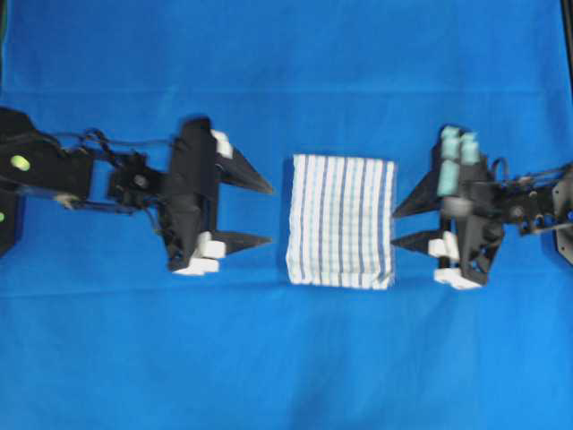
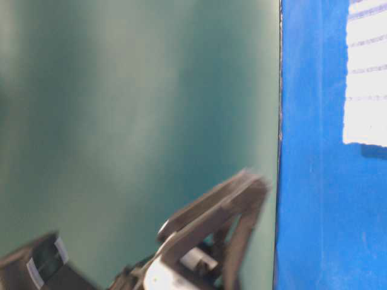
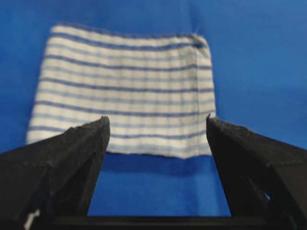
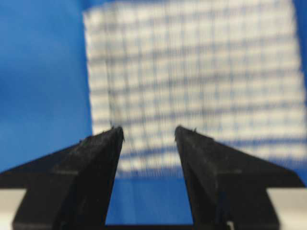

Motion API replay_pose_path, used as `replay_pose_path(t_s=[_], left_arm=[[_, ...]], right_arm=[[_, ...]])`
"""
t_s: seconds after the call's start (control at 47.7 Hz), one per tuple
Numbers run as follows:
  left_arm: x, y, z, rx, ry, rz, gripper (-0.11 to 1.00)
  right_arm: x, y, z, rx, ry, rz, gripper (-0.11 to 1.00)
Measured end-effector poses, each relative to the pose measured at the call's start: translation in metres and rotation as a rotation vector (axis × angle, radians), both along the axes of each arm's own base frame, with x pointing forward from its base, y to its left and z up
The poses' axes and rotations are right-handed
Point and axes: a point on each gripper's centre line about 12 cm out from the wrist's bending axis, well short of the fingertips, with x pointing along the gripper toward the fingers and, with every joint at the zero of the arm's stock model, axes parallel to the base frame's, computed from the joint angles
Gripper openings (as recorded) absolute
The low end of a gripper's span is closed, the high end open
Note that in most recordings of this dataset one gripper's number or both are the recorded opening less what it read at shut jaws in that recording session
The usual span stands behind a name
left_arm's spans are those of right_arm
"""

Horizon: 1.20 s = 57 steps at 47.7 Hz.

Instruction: Fold the blue towel.

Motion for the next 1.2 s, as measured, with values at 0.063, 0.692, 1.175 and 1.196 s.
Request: replay_pose_path(t_s=[0.063, 0.692, 1.175, 1.196], left_arm=[[-0.008, 0.0, 0.007, -0.001, -0.035, 0.0, 0.75], [-0.11, 0.015, 0.07, -0.006, -0.34, 0.045, 0.75], [-0.184, 0.024, 0.073, 0.002, -0.428, 0.093, 0.75], [-0.187, 0.024, 0.072, 0.004, -0.434, 0.095, 0.75]], right_arm=[[-0.003, -0.002, 0.013, -0.012, -0.052, 0.006, 0.54], [-0.067, -0.032, 0.099, -0.137, -0.381, -0.054, 0.54], [-0.106, -0.038, 0.087, -0.189, -0.433, -0.062, 0.54], [-0.108, -0.038, 0.085, -0.189, -0.433, -0.062, 0.54]])
